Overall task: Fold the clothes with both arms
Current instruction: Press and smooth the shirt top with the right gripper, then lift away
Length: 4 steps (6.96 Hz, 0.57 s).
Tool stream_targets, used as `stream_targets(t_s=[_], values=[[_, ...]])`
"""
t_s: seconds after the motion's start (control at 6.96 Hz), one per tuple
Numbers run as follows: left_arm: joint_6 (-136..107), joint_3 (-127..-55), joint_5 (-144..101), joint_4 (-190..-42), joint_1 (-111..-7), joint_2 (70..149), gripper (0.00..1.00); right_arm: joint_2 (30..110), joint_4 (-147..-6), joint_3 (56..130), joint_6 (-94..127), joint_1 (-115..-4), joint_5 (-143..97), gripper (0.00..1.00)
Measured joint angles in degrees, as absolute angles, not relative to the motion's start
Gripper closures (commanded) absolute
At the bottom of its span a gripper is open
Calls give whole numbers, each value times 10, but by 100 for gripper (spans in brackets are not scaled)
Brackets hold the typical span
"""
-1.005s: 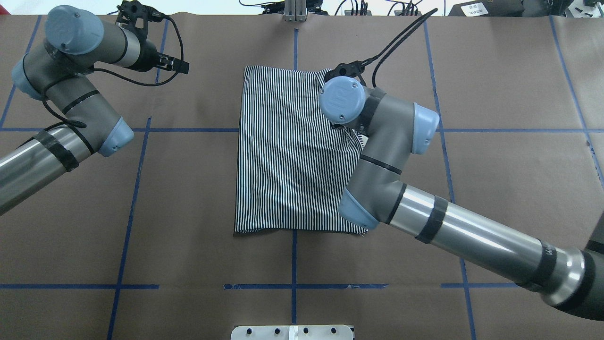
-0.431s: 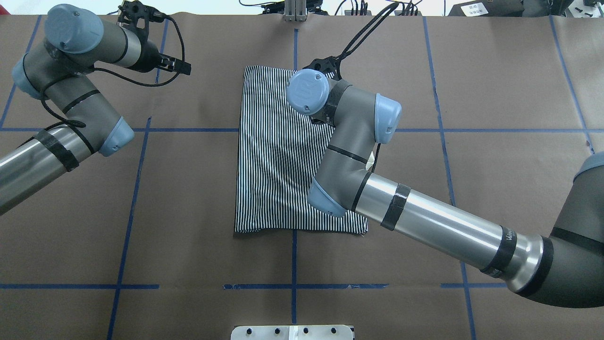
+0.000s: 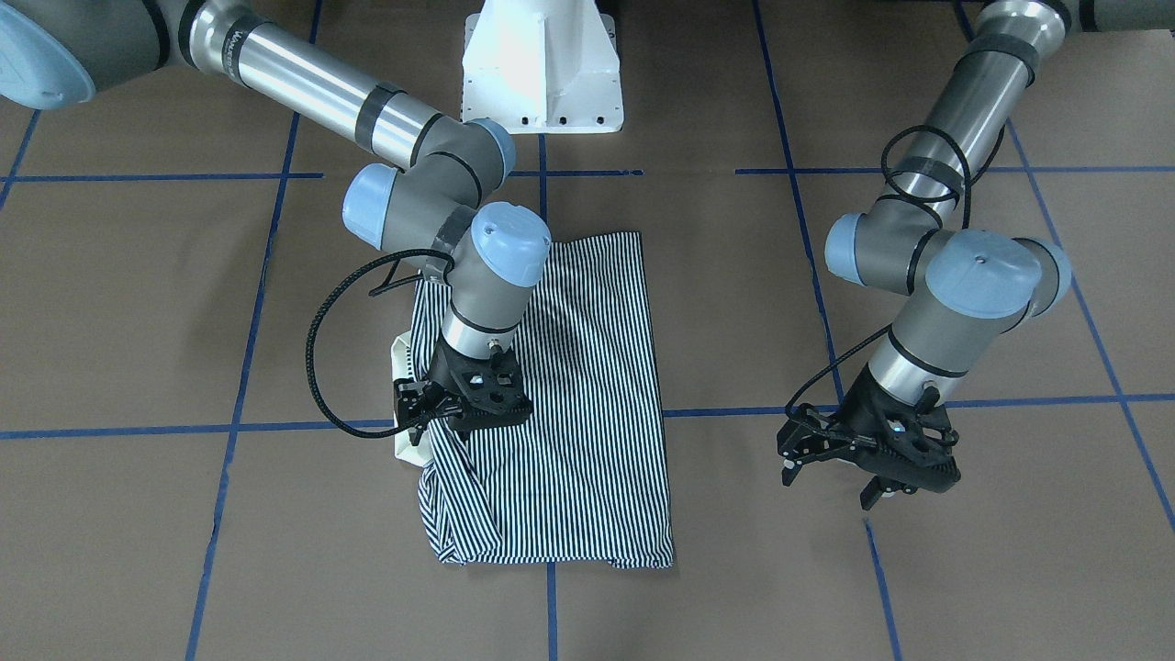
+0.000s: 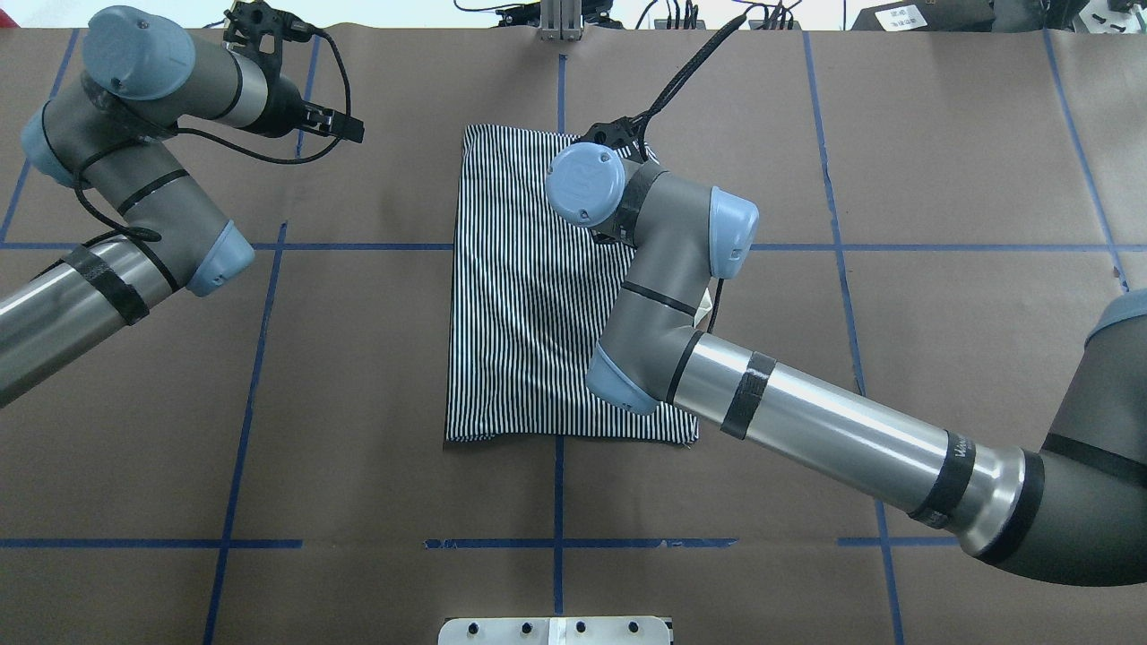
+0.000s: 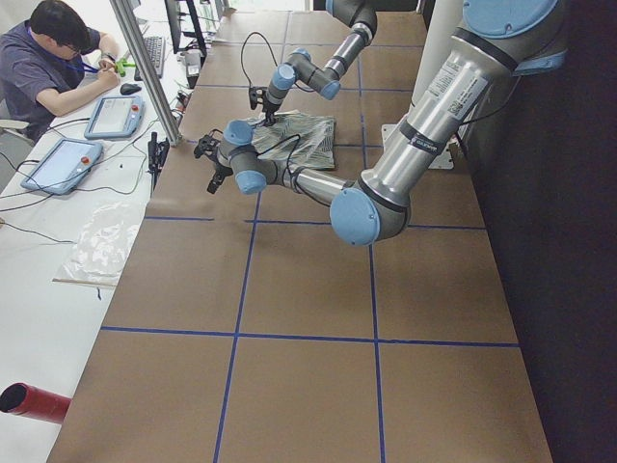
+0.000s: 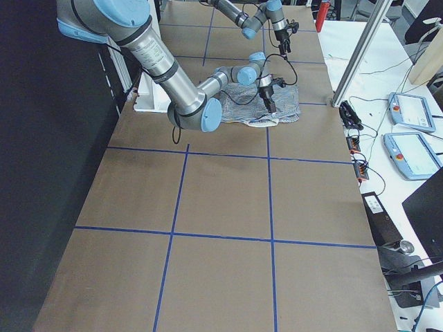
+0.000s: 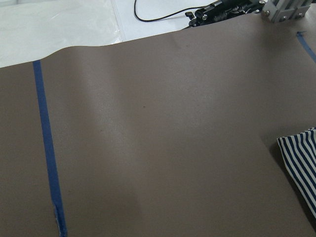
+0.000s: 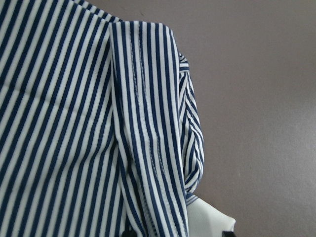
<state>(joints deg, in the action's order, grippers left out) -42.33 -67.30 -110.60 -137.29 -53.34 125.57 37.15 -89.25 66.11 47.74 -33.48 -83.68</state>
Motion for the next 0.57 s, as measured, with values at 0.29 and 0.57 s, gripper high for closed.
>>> stream_targets(t_s=[0.29, 0.57], values=[[-424, -673, -1106, -1373, -533, 1255, 0, 366, -891, 660, 476, -334, -837, 33], [-424, -673, -1106, -1373, -533, 1255, 0, 366, -891, 656, 472, -334, -836, 33]])
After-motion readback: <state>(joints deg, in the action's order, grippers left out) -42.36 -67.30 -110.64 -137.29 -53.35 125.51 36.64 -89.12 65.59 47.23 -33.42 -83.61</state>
